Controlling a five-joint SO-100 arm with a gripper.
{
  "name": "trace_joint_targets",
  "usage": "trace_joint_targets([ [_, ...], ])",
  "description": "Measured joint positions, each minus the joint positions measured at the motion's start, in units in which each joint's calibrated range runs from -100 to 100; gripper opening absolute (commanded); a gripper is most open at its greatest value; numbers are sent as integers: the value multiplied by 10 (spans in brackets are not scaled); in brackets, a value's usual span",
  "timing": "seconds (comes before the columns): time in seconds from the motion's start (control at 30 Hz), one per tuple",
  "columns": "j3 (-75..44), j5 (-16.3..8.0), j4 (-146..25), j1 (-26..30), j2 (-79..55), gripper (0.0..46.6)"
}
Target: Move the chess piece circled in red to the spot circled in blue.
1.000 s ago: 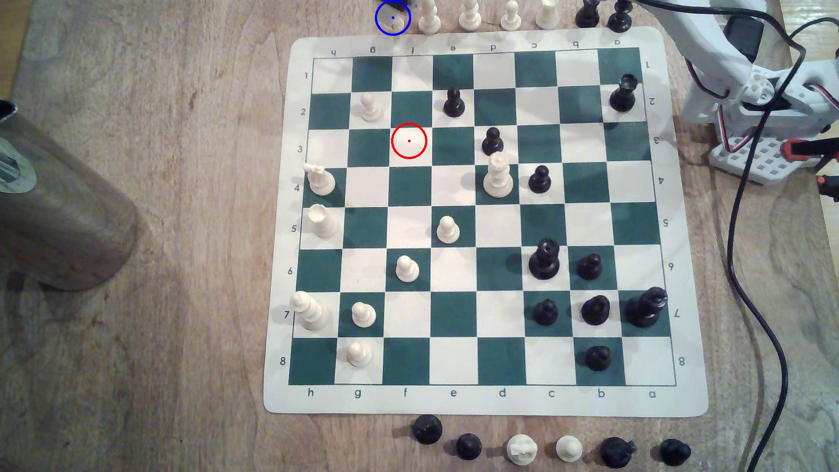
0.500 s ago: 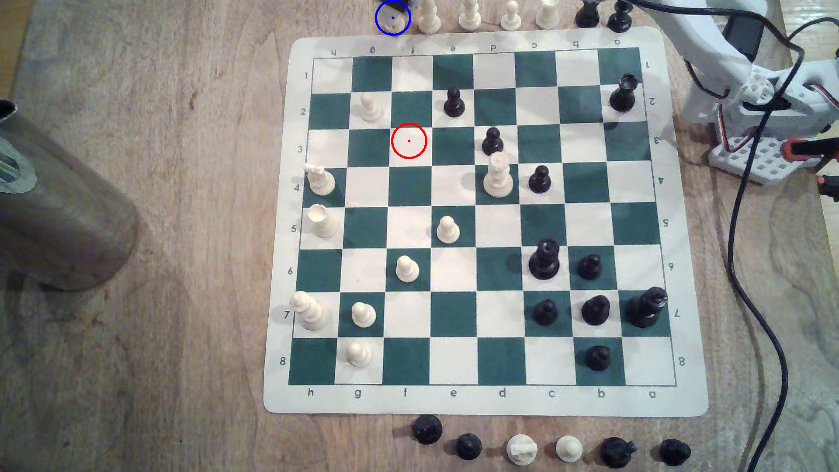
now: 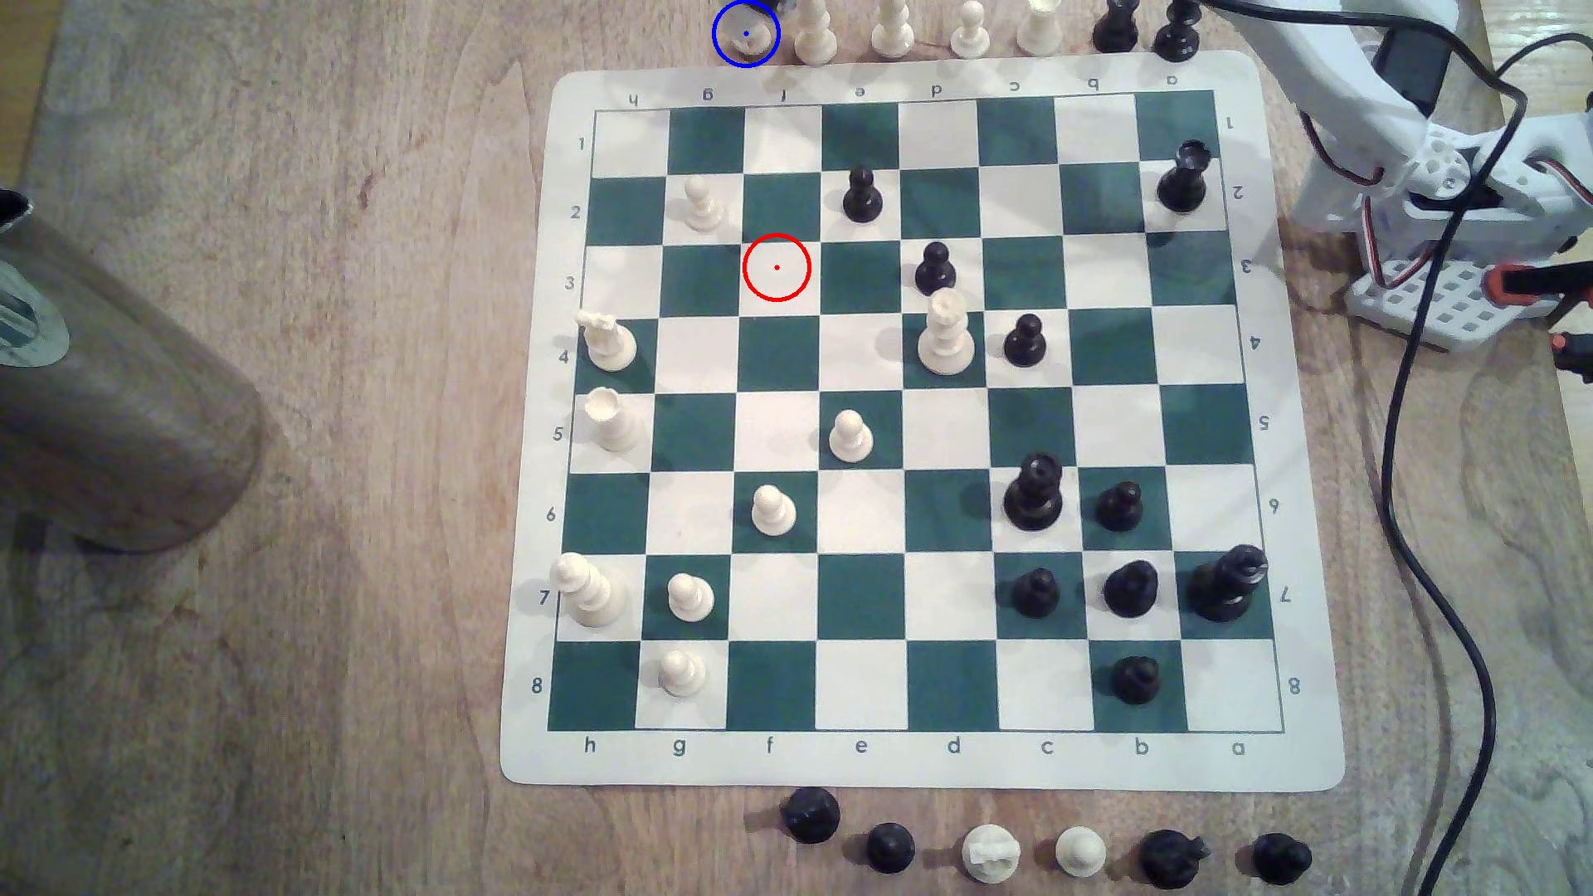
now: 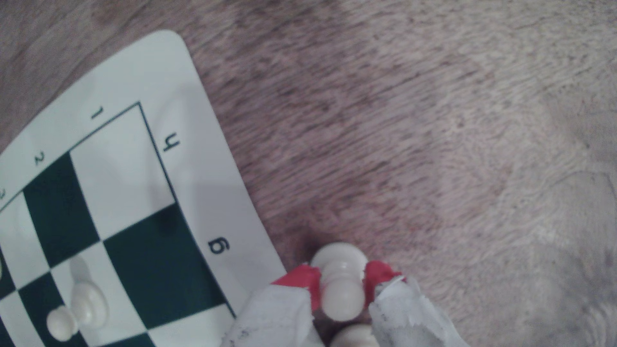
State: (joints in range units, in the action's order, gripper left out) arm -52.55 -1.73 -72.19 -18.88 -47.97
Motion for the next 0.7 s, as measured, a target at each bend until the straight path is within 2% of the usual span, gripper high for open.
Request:
trace_joint_targets([
  [0.13, 0, 0, -2, 0, -1, 214],
  [0.17, 0, 0, -2, 0, -1, 219],
  [0.43, 0, -1, -2, 0, -1, 240],
  [0.7, 14, -4, -19, 0, 34, 240],
])
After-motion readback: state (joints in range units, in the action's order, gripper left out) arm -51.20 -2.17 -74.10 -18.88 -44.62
